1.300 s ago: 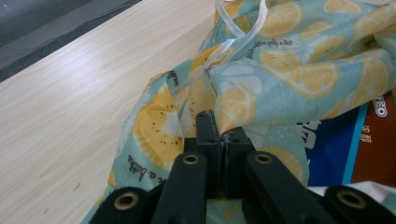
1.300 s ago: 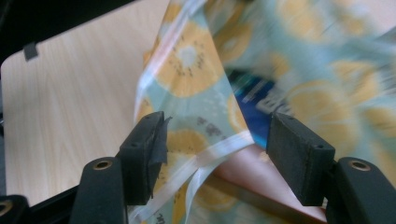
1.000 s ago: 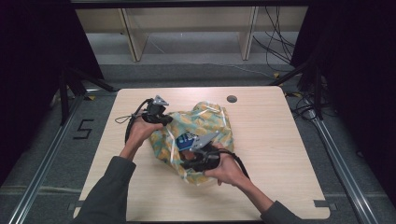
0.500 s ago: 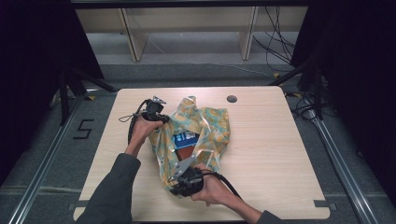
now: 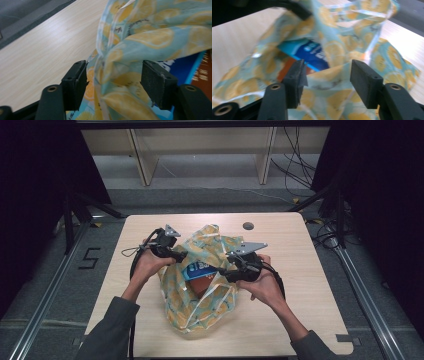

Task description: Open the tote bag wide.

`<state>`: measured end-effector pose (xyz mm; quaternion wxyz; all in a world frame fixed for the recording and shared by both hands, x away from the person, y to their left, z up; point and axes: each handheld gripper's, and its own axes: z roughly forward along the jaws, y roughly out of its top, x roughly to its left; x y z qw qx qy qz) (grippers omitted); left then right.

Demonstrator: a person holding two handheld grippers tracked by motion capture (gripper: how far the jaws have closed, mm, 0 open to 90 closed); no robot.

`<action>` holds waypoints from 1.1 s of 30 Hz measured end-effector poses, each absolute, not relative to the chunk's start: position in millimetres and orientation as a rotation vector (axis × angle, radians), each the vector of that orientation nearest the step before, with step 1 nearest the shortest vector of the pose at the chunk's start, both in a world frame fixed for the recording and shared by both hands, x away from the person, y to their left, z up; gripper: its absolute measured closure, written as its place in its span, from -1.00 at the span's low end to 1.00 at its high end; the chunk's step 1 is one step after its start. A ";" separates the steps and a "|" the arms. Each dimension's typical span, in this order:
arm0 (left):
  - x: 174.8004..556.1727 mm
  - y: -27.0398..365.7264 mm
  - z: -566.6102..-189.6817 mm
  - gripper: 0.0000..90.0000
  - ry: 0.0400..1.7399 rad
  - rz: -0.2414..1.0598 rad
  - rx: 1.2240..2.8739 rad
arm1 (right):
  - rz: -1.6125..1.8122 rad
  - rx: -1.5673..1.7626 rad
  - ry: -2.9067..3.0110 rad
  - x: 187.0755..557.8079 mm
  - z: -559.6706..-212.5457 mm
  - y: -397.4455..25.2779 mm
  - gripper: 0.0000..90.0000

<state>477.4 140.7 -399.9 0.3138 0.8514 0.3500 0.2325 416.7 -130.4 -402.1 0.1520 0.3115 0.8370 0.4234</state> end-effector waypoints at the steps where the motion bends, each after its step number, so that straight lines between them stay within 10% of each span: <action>1: 471.2 137.4 -395.2 -0.23 0.899 0.623 2.244 | 1.177 0.914 2.392 419.4 -403.4 -129.9 -0.04; 11: 466.8 93.3 -383.1 -0.22 0.686 0.659 2.310 | 1.134 1.058 2.404 438.8 -422.1 -134.7 0.00; 21: 508.1 87.9 -415.7 -0.40 0.620 0.413 2.469 | 1.219 1.078 2.441 442.2 -420.7 -131.2 -0.07; 23: 507.4 88.0 -419.3 -0.36 0.578 0.435 2.530 | 1.208 1.088 2.432 444.2 -424.6 -129.0 0.15; 25: 509.1 89.9 -419.9 0.17 0.582 0.437 2.535 | 1.170 0.995 2.464 448.1 -428.0 -130.5 0.77; 33: 510.2 94.6 -409.4 0.89 0.635 0.516 2.420 | 1.134 0.944 2.416 455.3 -422.4 -151.5 1.00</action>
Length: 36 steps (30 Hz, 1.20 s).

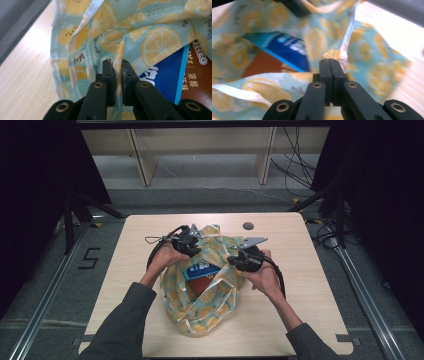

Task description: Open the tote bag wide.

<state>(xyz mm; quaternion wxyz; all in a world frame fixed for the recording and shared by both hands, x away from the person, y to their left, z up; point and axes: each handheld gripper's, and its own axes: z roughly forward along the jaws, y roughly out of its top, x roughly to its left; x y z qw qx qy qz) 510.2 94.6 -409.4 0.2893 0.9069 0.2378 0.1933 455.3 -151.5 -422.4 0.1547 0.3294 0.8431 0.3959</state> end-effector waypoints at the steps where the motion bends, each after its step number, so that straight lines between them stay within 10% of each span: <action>1: 510.3 96.2 -406.6 0.90 0.650 0.518 2.390 | 1.123 0.969 2.407 457.3 -422.1 -156.6 1.00; 18: 532.4 112.0 -391.7 0.97 0.822 0.474 2.183 | 0.887 1.120 2.313 483.7 -460.0 -220.1 1.00; 26: 547.1 100.0 -405.1 0.97 0.880 0.479 2.223 | 1.263 0.923 2.384 445.0 -403.4 -185.4 0.61; 30: 550.6 97.3 -406.5 0.97 0.877 0.464 2.232 | 1.263 0.805 2.506 436.4 -407.9 -144.9 0.97; 36: 553.1 97.8 -407.3 0.97 0.871 0.467 2.248 | 1.009 0.802 2.604 451.5 -434.2 -100.3 1.00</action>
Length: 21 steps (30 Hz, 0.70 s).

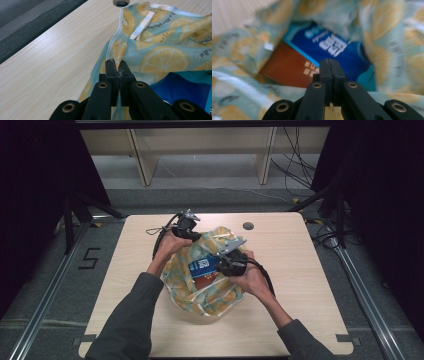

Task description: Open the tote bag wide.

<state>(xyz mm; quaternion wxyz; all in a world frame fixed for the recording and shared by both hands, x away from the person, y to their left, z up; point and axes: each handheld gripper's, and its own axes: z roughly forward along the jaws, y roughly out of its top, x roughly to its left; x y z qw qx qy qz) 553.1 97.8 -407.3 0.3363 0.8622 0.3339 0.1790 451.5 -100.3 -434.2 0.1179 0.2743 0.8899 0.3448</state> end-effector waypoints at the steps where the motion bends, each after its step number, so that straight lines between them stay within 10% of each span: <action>1: 553.8 98.7 -408.5 0.97 0.883 0.463 2.231 | 0.936 0.807 2.616 452.6 -438.0 -98.9 1.00; 15: 569.4 110.4 -432.9 0.95 1.000 0.466 2.204 | 0.569 0.913 2.666 431.5 -486.7 -170.3 1.00; 21: 564.6 115.6 -433.7 0.79 0.985 0.447 2.203 | 0.711 0.870 2.601 426.4 -454.9 -170.9 1.00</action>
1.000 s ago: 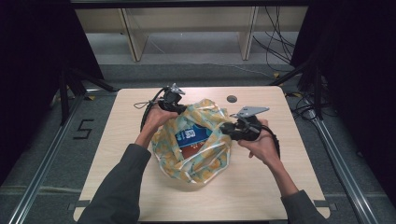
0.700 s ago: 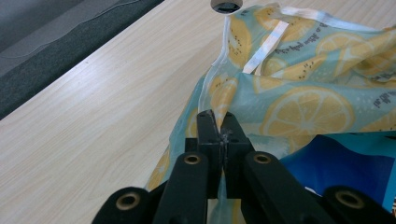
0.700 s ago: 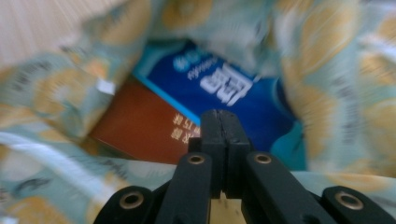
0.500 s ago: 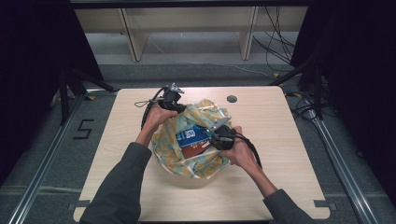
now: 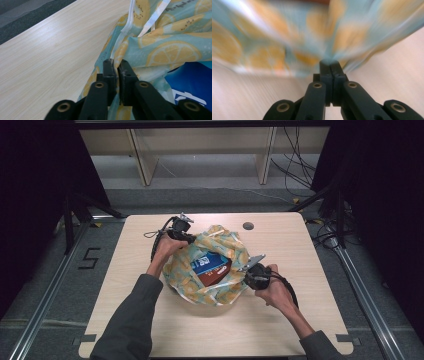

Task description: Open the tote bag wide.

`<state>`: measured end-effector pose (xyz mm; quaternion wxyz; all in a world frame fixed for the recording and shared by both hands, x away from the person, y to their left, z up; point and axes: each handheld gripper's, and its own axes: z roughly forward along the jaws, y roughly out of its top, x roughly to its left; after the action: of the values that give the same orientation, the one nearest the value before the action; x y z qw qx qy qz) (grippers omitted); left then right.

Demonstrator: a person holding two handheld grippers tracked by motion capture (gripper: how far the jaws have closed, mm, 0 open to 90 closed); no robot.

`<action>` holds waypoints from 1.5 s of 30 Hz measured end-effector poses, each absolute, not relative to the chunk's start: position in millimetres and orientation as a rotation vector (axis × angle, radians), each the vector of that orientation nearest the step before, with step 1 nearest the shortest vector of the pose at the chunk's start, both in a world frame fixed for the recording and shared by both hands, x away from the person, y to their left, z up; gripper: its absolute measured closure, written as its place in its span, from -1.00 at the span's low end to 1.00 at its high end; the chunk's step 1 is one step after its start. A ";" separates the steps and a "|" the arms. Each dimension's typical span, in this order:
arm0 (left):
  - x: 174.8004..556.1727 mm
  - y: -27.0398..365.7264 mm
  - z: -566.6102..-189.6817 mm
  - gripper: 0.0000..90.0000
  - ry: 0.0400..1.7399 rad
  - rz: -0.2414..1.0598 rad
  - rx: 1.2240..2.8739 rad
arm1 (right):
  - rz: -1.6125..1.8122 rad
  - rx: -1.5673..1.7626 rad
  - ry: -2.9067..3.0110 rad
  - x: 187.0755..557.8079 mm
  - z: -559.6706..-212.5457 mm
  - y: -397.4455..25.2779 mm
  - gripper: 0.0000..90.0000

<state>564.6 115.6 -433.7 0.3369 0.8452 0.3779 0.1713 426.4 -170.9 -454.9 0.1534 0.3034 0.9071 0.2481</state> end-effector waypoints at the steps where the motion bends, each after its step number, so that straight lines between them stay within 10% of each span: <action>1: 562.2 114.8 -432.6 0.72 0.981 0.454 2.196 | 0.774 0.851 2.559 425.4 -444.6 -171.0 1.00; 4: 552.5 117.2 -424.3 0.26 0.962 0.461 2.194 | 0.846 0.852 2.540 421.6 -427.1 -173.2 1.00; 11: 518.2 134.3 -395.9 -0.14 0.938 0.469 2.137 | 0.970 0.847 2.553 410.2 -416.8 -186.2 0.99; 45: 411.1 159.0 -399.2 -0.42 0.952 0.515 1.960 | 1.013 1.082 2.421 395.9 -431.9 -237.6 0.09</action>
<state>411.1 159.0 -399.2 0.4362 0.7878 0.3825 0.2070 395.9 -237.6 -431.9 0.1510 0.3768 0.8430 0.3529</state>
